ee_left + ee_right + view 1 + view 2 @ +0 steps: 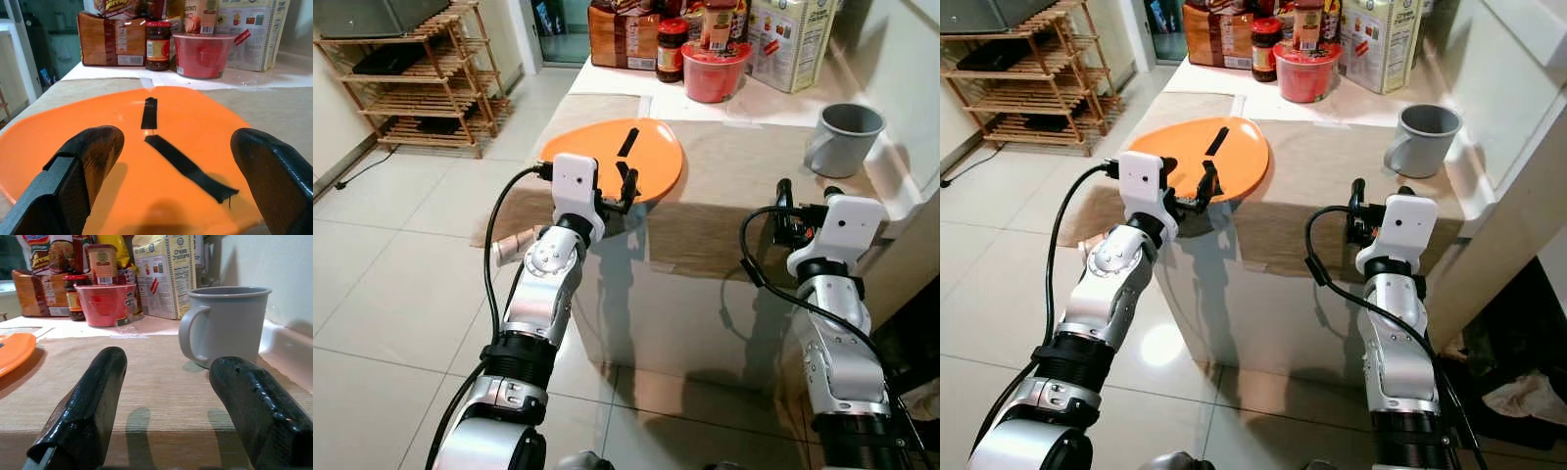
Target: Setting the table
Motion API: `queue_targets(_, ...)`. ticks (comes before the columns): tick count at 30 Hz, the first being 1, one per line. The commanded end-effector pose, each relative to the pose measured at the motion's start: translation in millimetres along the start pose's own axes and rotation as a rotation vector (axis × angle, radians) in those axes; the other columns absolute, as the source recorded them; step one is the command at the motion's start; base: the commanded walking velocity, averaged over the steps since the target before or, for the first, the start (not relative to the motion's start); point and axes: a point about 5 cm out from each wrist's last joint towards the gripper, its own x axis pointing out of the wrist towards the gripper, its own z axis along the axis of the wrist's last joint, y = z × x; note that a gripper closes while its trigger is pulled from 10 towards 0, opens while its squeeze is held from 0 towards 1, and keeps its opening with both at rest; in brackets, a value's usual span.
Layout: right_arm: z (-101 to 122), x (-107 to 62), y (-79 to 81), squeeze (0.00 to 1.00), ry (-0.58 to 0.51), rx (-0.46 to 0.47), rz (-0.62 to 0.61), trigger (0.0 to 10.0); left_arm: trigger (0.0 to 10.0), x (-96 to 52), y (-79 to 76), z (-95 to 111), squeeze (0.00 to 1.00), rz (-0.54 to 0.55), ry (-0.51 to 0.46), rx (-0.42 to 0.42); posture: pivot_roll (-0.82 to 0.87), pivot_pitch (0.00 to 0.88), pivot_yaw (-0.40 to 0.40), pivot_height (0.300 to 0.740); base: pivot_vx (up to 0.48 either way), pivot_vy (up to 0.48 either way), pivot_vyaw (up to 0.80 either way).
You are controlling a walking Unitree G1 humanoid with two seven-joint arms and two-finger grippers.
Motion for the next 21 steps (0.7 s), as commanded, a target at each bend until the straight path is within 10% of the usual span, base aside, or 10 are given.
queue_targets(1, 3, -2.0, 0.6, 0.00, -0.004, -0.005, 0.006, 10.0, 10.0, 3.9, 0.1, 8, 0.00, 0.001, -0.029, 0.007, 0.02, 0.000, 0.065, 0.740, 0.000, -0.446, 0.00)
queue_targets(9, 4, -5.1, 6.6, 0.00, -0.013, -0.011, 0.029, 10.0, 10.0, 5.1, -0.5, 11, 0.00, -0.006, -0.047, 0.018, 0.03, 0.000, 0.060, 0.740, 0.030, -0.436, 0.00)
queue_targets(21, 1, -4.5, 11.7, 0.00, -0.011, -0.018, 0.055, 10.0, 10.0, 6.3, -1.4, 11, 0.00, -0.016, -0.055, 0.026, 0.08, 0.000, 0.046, 0.740, 0.000, 0.000, 0.00)
